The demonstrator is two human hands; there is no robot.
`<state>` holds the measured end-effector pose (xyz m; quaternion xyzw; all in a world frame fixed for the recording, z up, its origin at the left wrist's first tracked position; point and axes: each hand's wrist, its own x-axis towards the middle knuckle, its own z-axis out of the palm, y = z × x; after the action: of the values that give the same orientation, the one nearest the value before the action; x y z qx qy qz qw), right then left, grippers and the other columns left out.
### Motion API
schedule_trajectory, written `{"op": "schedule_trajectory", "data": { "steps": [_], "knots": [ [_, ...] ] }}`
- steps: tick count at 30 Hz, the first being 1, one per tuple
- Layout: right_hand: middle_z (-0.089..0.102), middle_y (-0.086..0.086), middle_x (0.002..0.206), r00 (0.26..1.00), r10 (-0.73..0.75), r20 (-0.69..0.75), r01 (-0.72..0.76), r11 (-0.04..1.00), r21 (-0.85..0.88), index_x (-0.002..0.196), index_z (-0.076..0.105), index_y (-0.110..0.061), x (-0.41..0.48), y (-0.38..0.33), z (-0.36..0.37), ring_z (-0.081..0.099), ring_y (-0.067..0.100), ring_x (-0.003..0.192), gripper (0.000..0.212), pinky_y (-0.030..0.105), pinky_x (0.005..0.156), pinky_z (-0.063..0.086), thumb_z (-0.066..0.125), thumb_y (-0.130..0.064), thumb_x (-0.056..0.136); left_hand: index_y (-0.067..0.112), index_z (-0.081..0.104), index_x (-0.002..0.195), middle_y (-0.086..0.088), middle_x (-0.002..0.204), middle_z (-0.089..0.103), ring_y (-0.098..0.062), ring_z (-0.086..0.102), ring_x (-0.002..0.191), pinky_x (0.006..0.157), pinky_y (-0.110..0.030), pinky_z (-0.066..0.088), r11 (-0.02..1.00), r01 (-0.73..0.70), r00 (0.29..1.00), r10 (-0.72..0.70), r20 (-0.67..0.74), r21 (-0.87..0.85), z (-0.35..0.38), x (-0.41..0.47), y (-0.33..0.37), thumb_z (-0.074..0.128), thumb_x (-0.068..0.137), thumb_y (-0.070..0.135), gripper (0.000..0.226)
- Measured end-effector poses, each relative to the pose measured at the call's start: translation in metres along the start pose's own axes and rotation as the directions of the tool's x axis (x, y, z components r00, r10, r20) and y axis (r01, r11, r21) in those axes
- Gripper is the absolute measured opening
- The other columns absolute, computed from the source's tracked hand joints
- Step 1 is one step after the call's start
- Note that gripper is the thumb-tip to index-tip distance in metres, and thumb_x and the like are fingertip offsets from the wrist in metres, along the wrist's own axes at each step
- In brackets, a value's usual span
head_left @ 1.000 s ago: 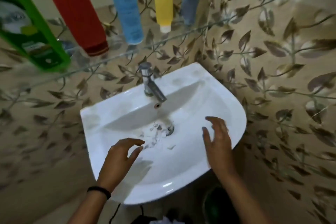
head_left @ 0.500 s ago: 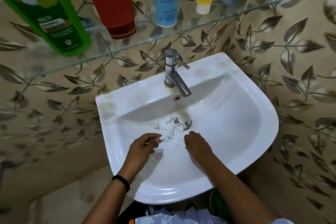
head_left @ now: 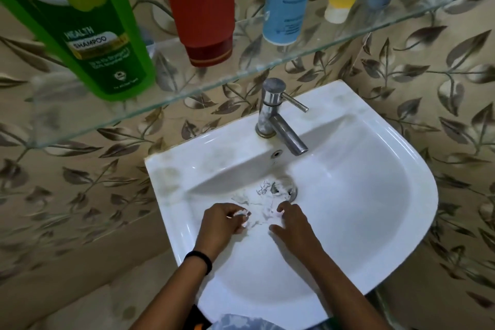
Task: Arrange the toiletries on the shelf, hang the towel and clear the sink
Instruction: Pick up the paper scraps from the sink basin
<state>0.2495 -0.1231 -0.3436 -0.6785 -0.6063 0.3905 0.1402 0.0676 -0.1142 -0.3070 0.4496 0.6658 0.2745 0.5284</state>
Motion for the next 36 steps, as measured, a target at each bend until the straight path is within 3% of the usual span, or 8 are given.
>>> {"op": "schedule_trajectory", "data": {
  "steps": [4,9,15,21,26,29,33,36],
  "knots": [
    [0.046,0.002,0.088,1.000,-0.025,0.002,0.025,0.968,-0.249,0.081,0.045,-0.019,-0.002,0.001,0.021,0.046,0.019,0.084,0.015,0.026,0.065,0.024,0.048,-0.004,0.081,0.009,0.072,0.078,-0.013,0.077,0.067,-0.019,0.064,0.055,0.048,-0.026,0.058,0.994,0.063,0.998,-0.065,-0.013,-0.090,-0.008,0.004,-0.001,0.063,0.084,-0.003,0.016],
    [0.061,0.003,0.070,0.994,0.102,-0.030,-0.103,0.993,-0.056,0.063,0.049,-0.022,-0.007,0.007,0.017,0.055,0.021,0.063,0.026,0.027,0.054,0.036,0.043,0.003,0.070,0.012,0.071,0.078,-0.008,0.078,0.068,-0.011,0.065,0.051,0.053,-0.029,0.058,0.997,0.045,0.999,-0.046,-0.004,-0.068,-0.009,0.004,-0.005,0.064,0.085,0.001,0.015],
    [0.050,-0.006,0.094,0.989,0.000,0.147,0.017,0.994,-0.111,0.099,0.062,-0.022,-0.006,0.008,0.022,0.054,0.016,0.093,0.023,0.023,0.074,0.038,0.058,-0.014,0.078,0.024,0.074,0.077,-0.008,0.076,0.070,-0.009,0.068,0.053,0.052,-0.025,0.060,0.974,0.044,0.999,-0.044,0.002,-0.222,-0.012,0.008,-0.006,0.065,0.086,0.005,0.023],
    [0.052,-0.005,0.080,0.970,-0.187,0.155,0.225,0.933,-0.282,0.082,0.056,-0.019,-0.004,-0.002,0.031,0.054,0.015,0.080,0.013,0.018,0.058,0.032,0.051,-0.007,0.079,0.009,0.071,0.099,-0.002,0.085,0.072,-0.006,0.071,0.062,0.056,-0.017,0.057,0.951,0.039,0.998,-0.054,-0.039,-0.307,-0.012,0.011,-0.007,0.057,0.090,-0.001,0.020],
    [0.059,0.010,0.105,0.951,-0.289,0.111,0.304,0.809,-0.503,0.123,0.050,-0.018,0.008,-0.026,0.040,0.058,0.030,0.097,0.035,0.035,0.072,0.047,0.045,-0.009,0.090,0.004,0.070,0.103,-0.007,0.089,0.071,-0.009,0.070,0.064,0.068,-0.031,0.062,0.955,0.035,0.995,-0.061,-0.078,-0.294,-0.010,0.011,-0.006,0.056,0.090,0.000,0.020],
    [0.056,0.013,0.108,0.963,-0.242,0.120,0.265,0.764,-0.588,0.103,0.057,-0.004,0.009,-0.036,0.041,0.056,0.031,0.103,0.021,0.037,0.069,0.044,0.044,0.001,0.088,0.004,0.072,0.099,-0.004,0.084,0.070,-0.001,0.069,0.057,0.055,-0.016,0.057,0.959,0.016,0.996,-0.038,-0.074,-0.284,-0.010,0.010,-0.004,0.058,0.090,0.002,0.017],
    [0.054,-0.010,0.085,0.936,-0.350,-0.030,0.338,0.921,-0.193,0.091,0.068,-0.017,-0.006,-0.031,0.023,0.055,0.008,0.083,0.012,0.018,0.068,0.039,0.057,-0.012,0.087,0.012,0.073,0.082,-0.003,0.075,0.067,-0.007,0.064,0.055,0.056,-0.020,0.057,0.989,0.018,0.997,-0.028,-0.071,-0.145,-0.008,0.008,-0.005,0.057,0.090,0.004,0.020],
    [0.053,-0.021,0.079,0.932,-0.354,-0.082,0.361,0.925,0.120,0.085,0.073,-0.027,-0.022,-0.041,0.013,0.055,-0.002,0.076,0.022,0.007,0.067,0.038,0.068,-0.007,0.080,0.011,0.069,0.075,-0.003,0.066,0.063,-0.005,0.062,0.051,0.056,-0.020,0.055,0.979,0.130,0.980,-0.102,0.171,-0.158,-0.007,0.001,-0.002,0.056,0.093,0.013,0.022]
  ]
}}
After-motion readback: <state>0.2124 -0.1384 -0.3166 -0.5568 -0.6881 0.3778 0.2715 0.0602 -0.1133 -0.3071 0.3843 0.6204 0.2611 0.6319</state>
